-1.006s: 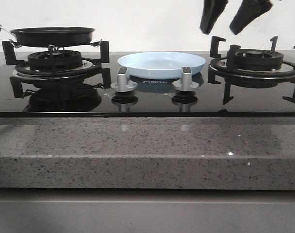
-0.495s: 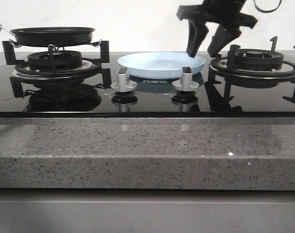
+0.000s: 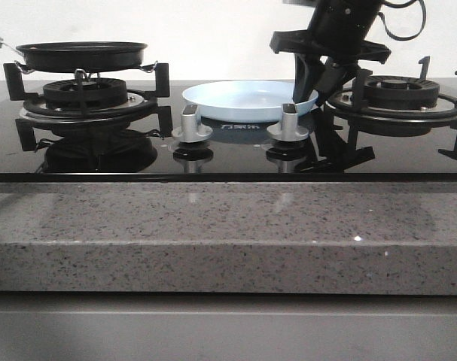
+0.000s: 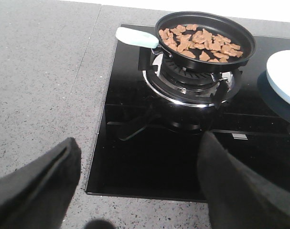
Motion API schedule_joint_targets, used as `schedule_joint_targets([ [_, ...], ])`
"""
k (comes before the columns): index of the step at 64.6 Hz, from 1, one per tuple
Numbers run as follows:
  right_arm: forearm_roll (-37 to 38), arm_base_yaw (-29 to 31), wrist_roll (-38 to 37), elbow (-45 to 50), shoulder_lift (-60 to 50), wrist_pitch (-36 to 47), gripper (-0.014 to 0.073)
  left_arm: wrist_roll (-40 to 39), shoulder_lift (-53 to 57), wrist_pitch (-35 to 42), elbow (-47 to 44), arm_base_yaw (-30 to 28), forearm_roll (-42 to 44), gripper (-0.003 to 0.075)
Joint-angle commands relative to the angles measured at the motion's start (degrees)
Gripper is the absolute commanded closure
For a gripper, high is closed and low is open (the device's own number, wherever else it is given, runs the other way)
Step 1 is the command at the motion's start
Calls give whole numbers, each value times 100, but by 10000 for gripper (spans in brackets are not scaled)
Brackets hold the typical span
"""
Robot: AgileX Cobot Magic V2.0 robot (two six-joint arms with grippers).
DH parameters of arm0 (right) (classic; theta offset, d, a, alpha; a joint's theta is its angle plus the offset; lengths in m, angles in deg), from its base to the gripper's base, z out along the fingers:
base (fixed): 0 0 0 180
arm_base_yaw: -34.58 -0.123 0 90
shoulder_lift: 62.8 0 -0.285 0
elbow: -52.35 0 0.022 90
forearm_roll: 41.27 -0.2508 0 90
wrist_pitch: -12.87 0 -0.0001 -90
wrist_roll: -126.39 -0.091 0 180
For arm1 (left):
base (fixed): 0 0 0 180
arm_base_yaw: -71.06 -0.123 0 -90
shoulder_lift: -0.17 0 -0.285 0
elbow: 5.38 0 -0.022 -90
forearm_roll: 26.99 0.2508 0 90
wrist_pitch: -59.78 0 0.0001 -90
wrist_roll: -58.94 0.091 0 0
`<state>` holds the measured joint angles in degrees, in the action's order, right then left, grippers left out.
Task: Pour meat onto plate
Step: 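Lower the right gripper onto the rim of the light blue plate, then grip the plate rim with the right gripper and lift it up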
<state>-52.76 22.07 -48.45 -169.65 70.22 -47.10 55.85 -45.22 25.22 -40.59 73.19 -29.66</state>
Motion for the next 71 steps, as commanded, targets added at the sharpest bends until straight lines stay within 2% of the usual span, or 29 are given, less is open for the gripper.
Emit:
schedule_joint_targets([
  [1, -125, 4, 65, -184, -304, 33, 412, -5, -26, 424, 206, 7, 19, 210],
  [11, -125, 4, 65, -184, -243, -3, 525, -5, -26, 424, 206, 7, 41, 210],
  [24, -125, 4, 34, -184, -237, 146, 714, -5, -26, 373, 206, 7, 53, 210],
  [40, -199, 4, -71, -184, -384, 430, 699, -5, -26, 406, 206, 7, 91, 210],
  [55, -306, 4, -71, -139, -1000, 179, 699, -5, -26, 406, 206, 7, 193, 210],
  [64, -505, -7, 64, 297, -1521, 260, 699, -5, -26, 455, 206, 7, 202, 210],
  [71, -805, -13, 401, 1098, -2090, 532, 699, -5, -26, 492, 206, 7, 202, 210],
])
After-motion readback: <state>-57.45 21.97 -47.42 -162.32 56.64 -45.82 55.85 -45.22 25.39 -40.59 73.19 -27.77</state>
